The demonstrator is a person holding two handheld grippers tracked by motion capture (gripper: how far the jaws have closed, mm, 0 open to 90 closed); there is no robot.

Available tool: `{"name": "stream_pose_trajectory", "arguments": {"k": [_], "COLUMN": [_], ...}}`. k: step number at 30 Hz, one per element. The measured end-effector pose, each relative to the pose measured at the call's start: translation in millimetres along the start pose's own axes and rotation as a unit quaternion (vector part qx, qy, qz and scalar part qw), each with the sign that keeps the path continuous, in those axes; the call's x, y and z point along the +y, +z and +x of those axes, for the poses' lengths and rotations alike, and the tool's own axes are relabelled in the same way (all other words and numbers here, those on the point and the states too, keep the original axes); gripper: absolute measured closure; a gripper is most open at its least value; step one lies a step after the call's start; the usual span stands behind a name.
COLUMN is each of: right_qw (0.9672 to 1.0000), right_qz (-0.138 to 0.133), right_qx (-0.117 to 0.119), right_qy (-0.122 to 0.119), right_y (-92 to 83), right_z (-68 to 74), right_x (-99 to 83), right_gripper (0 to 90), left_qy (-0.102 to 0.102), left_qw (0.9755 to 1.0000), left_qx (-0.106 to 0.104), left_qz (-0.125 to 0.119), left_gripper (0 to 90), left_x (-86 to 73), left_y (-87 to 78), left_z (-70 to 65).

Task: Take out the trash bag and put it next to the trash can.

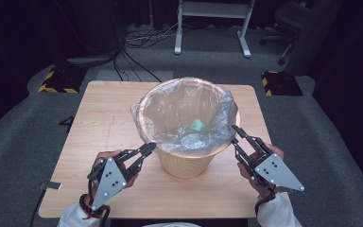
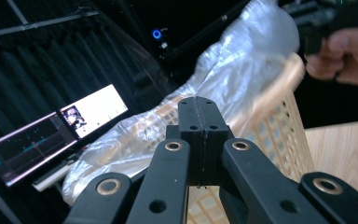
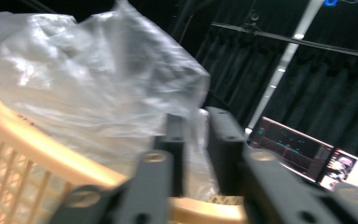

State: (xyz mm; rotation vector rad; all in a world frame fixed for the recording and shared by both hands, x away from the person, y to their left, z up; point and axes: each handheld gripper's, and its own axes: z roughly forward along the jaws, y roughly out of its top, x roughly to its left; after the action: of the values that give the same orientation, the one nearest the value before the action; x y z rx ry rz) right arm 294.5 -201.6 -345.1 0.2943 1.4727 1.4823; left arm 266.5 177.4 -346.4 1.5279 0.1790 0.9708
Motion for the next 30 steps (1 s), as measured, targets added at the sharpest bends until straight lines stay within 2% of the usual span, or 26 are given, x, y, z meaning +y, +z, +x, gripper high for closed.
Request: {"name": "stream_pose_trajectory", "arguments": {"k": [1,3,5,8,10,12,13,15,17,19,20,22,26,28,30], "right_qw": [0.9999,0.9999,0.9996,0.9989,0.9980,0.9975,0.9973,0.9971,0.9968,0.9960,0.9959,0.9956,0.9950,0.9946,0.9928], "right_qz": [0.002,0.007,0.013,0.027,0.040,0.039,0.040,0.041,0.038,0.040,0.042,0.041,0.043,0.043,0.049], "right_qx": [-0.011,-0.011,-0.020,-0.028,-0.029,-0.032,-0.034,-0.038,-0.041,-0.048,-0.048,-0.050,-0.033,-0.013,0.005], "right_qy": [0.004,0.011,0.016,0.028,0.041,0.049,0.051,0.051,0.057,0.064,0.064,0.068,0.084,0.093,0.110], "right_y": [-0.3,-0.5,-1.0,-1.2,-0.1,-1.2,-2.3,-4.6,-8.2,-12.3,-14.5,-20.2,-30.9,-35.6,-39.0], "right_z": [-1.2,-5.8,-10.2,-17.4,-20.8,-22.8,-23.6,-25.2,-26.8,-27.5,-27.8,-27.1,-21.3,-15.2,-6.5], "right_x": [-0.4,-2.4,-5.3,-11.0,-15.6,-18.3,-18.5,-19.1,-21.1,-23.1,-24.0,-26.3,-30.2,-32.8,-36.8], "right_gripper": [64.2,58.1,57.3,57.6,59.3,58.6,57.3,55.2,53.6,49.9,48.6,48.0,46.2,45.6,45.0], "left_qy": [-0.008,-0.034,-0.058,-0.066,-0.094,-0.092,-0.098,-0.087,-0.094,-0.082,-0.087,-0.077,-0.070,-0.065,-0.062], "left_qw": [0.9999,0.9990,0.9972,0.9946,0.9918,0.9903,0.9896,0.9888,0.9882,0.9883,0.9880,0.9878,0.9864,0.9859,0.9862], "left_qx": [0.013,0.028,0.048,0.074,0.076,0.081,0.077,0.076,0.059,0.051,0.041,0.031,0.002,-0.011,-0.021], "left_qz": [-0.001,-0.001,0.003,0.030,0.043,0.065,0.073,0.095,0.105,0.119,0.120,0.132,0.149,0.154,0.152], "left_gripper": [90.0,90.0,90.0,90.0,90.0,90.0,90.0,90.0,90.0,90.0,90.0,90.0,90.0,90.0,90.0], "left_x": [-1.1,-5.6,-12.1,-26.0,-38.8,-51.0,-56.5,-65.1,-71.7,-76.6,-78.4,-80.6,-85.4,-86.8,-85.3], "left_y": [-0.8,-3.1,-4.6,-4.0,-3.2,-1.6,-1.0,1.5,3.3,5.3,5.5,7.3,11.0,12.1,12.4], "left_z": [5.1,17.8,29.9,43.4,50.2,51.0,51.3,48.9,46.3,40.4,38.0,31.2,17.6,9.3,1.5]}}
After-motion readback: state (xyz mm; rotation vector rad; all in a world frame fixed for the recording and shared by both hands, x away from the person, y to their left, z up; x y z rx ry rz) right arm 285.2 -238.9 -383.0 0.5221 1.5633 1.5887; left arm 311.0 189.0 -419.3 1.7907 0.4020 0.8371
